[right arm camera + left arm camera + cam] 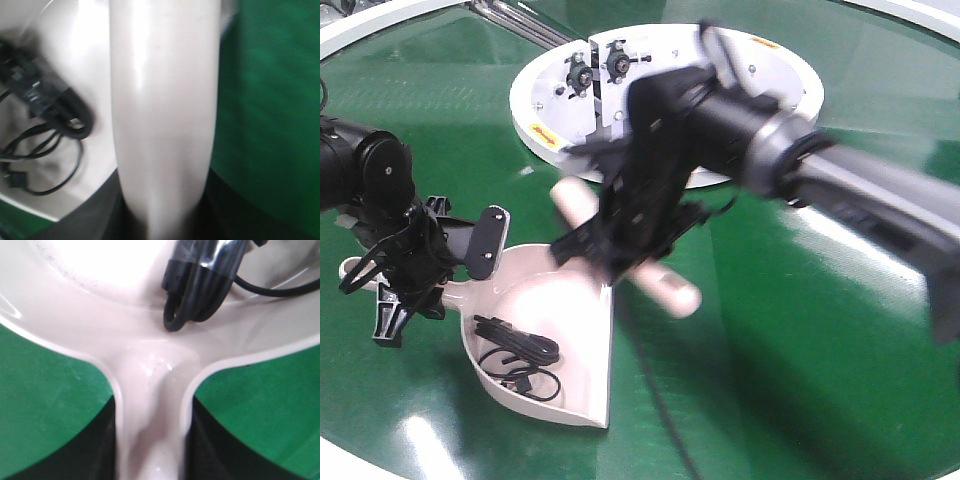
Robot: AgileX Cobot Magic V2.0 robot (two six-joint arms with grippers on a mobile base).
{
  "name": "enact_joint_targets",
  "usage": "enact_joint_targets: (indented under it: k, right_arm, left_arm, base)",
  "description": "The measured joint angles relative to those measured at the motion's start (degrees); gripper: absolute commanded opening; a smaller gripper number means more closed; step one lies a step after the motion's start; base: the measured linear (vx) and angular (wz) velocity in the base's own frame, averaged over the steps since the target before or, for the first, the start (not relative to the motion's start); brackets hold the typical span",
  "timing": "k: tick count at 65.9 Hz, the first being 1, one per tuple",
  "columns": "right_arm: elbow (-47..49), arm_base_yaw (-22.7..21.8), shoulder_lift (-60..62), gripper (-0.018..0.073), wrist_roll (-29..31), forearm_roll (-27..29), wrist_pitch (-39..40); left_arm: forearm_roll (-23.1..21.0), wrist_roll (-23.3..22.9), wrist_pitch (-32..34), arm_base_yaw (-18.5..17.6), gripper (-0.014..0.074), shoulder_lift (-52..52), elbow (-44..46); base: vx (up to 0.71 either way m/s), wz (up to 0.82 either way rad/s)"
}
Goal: Clean and inspect green conveyor with broom and dustpan
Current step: 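Sweep the black cable into the dustpan with the right-held brush, then move the brush back away from the dustpan with the right gripper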
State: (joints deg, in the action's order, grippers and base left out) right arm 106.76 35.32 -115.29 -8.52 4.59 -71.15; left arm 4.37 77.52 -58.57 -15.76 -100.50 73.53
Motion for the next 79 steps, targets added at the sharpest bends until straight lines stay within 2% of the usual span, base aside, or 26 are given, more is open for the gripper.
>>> enact_joint_targets:
  k: [10, 36, 49, 64, 79]
  right_arm:
    - [0.0, -4.7, 3.6, 0.0001, 0.8, -1.3, -0.2]
    - [0.0, -19.3, 12.3, 0.0001, 8.0, -2.7, -0.9]
    - [-5.9, -25.2, 17.3, 0.0001, 10.9, -3.6, -0.9]
    - [-19.1, -27.0, 20.4, 0.0001, 11.1, -4.6, 0.0]
    - [-33.3, -27.0, 20.4, 0.0004, 11.3, -4.1, 6.5]
  left_arm:
    - [0.0, 0.0, 0.0, 0.0, -0.0006, 0.0, 0.0]
    - [0.0, 0.0, 0.0, 0.0, -0.0006, 0.0, 0.0]
    - [0.0, 0.0, 0.0, 0.0, -0.0006, 0.0, 0.0]
    - [0.0, 0.0, 0.0, 0.0, -0.0006, 0.0, 0.0]
    - [0.0, 0.0, 0.0, 0.0, -0.0006, 0.0, 0.0]
  base:
    - [0.0, 0.0]
    - [0.0, 0.0]
    - [0.0, 0.0]
    - [0.0, 0.0]
    - [0.0, 0.0]
